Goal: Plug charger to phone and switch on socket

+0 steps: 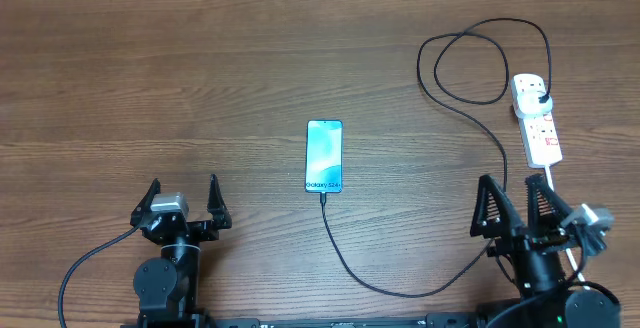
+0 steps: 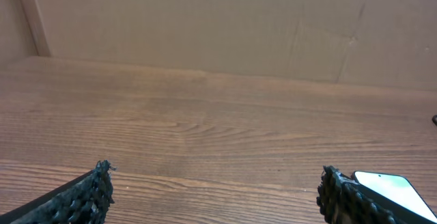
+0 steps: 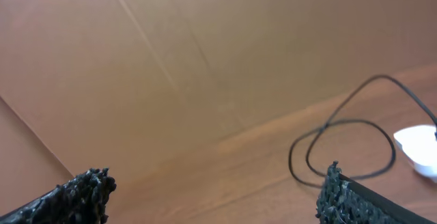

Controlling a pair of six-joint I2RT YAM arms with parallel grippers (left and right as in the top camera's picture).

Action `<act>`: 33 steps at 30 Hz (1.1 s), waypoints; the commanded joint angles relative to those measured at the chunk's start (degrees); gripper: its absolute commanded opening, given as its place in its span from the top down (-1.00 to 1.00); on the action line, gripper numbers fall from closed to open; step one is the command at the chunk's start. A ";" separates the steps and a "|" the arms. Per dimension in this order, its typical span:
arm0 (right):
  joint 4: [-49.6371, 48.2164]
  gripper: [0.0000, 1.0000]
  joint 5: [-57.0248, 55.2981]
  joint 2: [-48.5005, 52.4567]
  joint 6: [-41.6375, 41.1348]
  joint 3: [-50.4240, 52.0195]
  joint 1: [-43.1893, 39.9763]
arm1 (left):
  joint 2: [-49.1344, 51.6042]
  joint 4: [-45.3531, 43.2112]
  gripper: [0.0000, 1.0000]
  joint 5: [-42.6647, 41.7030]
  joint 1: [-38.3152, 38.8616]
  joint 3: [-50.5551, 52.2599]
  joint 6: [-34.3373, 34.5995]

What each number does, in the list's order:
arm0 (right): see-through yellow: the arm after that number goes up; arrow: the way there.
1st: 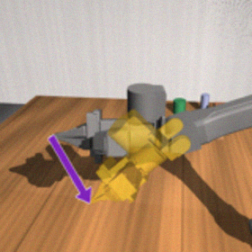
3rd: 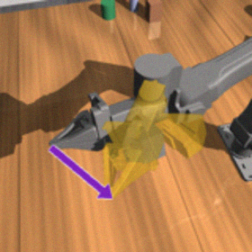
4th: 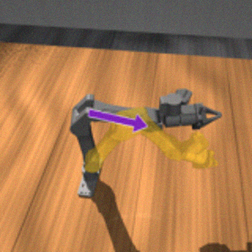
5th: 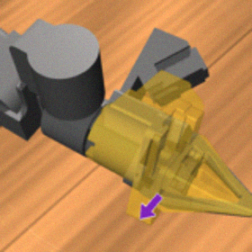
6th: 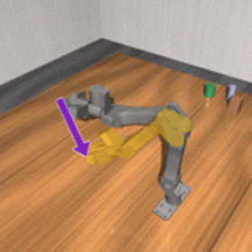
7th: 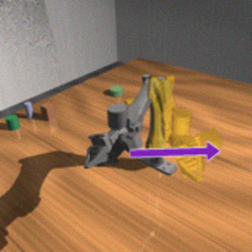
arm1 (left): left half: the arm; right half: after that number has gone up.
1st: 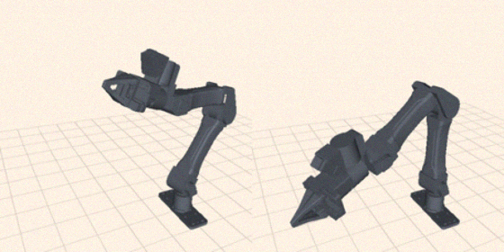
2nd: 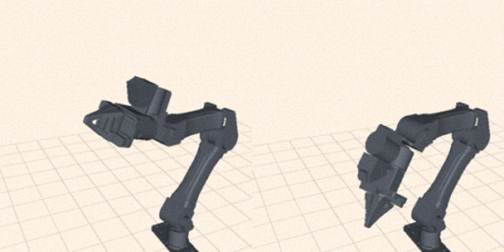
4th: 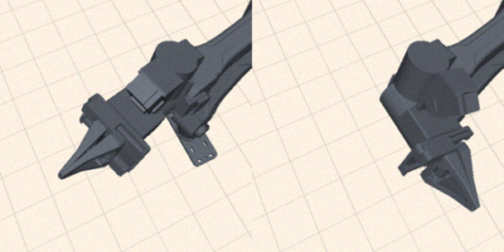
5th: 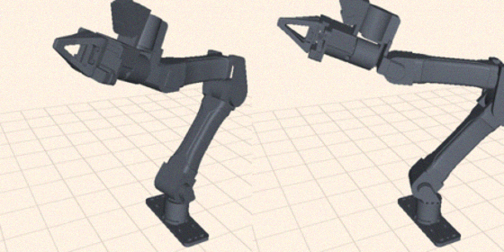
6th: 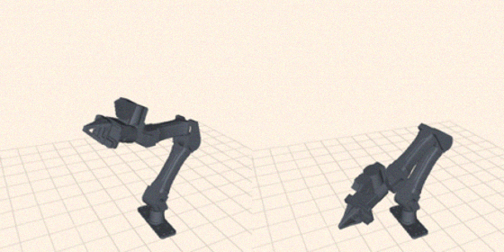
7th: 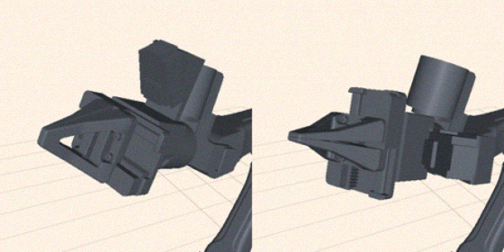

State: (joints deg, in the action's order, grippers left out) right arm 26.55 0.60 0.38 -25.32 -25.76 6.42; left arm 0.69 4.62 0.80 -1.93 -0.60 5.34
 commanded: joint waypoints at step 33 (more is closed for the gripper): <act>-15.74 -0.99 -0.55 0.33 0.11 22.60 0.22 | -0.37 -0.17 -0.99 -0.61 -0.28 0.31 -1.55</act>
State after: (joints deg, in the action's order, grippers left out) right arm 11.38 0.60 0.45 -25.26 -3.60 6.42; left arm 0.69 4.64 0.80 -1.93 -0.60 5.34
